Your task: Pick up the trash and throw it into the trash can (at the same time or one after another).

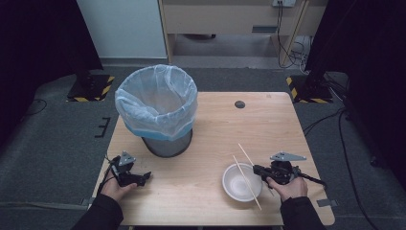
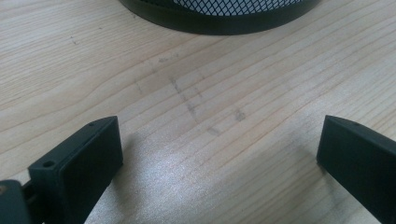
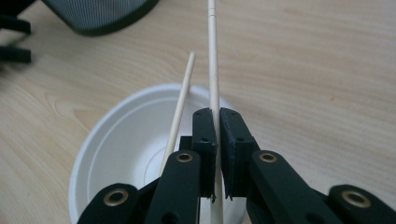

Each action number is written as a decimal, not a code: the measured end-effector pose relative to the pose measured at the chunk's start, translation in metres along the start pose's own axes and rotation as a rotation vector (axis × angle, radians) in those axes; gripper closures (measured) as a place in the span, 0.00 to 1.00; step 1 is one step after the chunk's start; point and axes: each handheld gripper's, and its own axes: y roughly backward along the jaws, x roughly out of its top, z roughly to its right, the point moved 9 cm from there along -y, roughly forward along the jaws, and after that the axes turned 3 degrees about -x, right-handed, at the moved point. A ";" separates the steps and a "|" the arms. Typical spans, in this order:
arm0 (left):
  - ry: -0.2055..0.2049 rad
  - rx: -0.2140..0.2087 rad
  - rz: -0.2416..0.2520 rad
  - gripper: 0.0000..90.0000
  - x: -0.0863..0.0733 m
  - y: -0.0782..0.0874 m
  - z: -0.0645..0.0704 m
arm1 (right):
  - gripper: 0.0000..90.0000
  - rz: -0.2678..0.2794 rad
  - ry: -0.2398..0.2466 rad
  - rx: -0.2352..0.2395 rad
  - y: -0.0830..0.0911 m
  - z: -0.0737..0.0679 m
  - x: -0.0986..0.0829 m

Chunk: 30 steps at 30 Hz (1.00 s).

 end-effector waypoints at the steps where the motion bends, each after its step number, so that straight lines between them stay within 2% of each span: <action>1: 0.000 0.000 0.000 0.00 0.000 0.000 0.000 | 0.95 0.017 -0.001 0.000 0.001 0.001 0.003; 10: 0.000 0.000 0.000 0.00 0.000 0.000 0.000 | 0.95 0.170 -0.035 -0.002 0.013 0.005 0.027; 17: -0.001 -0.001 0.000 0.00 0.000 0.000 0.000 | 0.95 0.266 -0.033 -0.014 0.020 0.008 0.045; 19: -0.001 -0.001 0.000 0.00 0.000 0.000 0.000 | 0.95 0.294 -0.046 -0.016 0.023 0.010 0.051; 30: -0.001 -0.001 0.000 0.00 0.000 0.000 0.000 | 0.95 0.430 -0.080 0.012 0.040 0.009 0.088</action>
